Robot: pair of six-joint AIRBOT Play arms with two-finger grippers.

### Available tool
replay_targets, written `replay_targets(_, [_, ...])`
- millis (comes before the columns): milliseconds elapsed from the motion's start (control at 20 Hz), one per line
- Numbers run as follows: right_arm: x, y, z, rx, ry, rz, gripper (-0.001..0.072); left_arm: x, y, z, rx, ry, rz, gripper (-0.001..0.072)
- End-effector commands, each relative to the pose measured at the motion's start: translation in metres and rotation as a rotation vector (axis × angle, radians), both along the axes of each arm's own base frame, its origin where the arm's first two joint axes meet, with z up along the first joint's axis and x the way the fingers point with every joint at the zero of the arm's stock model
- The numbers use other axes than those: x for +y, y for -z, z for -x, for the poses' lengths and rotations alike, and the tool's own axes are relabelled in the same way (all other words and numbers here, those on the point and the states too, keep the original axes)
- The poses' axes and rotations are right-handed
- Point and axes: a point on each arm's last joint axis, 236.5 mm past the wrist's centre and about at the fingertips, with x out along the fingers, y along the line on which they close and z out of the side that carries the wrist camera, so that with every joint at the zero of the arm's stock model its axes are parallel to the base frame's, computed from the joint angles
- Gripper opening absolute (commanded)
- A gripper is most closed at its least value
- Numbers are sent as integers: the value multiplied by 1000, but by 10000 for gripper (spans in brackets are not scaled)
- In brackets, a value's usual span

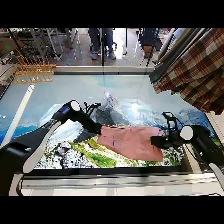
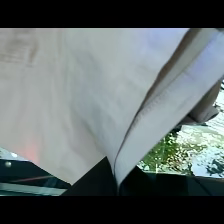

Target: Fold the clothes and pants, and hang the long-sleeved shirts on hangers.

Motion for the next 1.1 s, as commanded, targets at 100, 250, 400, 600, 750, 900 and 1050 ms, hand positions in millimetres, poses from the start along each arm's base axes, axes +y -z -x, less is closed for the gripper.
replay_targets(100, [38,-43,-32,-116,-2,-125,13,-7,9,0,-5,3,-6,13])
replay_targets(250, [113,-50,-54,-196,-123,-216,13,-12,7,-1,-7,-7,12,13])
replay_targets(400, [204,-20,-56,-185,-307,-228,13,-14,7,-1,6,-29,6,13])
replay_targets(600, [272,44,-57,-91,-429,-195,17,29,-14,-27,-50,-136,-62,12])
replay_targets(750, [279,32,-56,-82,-558,-196,409,81,-53,-35,-92,-179,-88,12])
replay_targets(900, [240,-40,-88,-232,-512,-168,496,103,-80,-44,-142,-231,-76,13])
replay_targets(1050, [143,-73,-103,-261,-252,-161,508,104,-94,-42,-168,-230,-69,13])
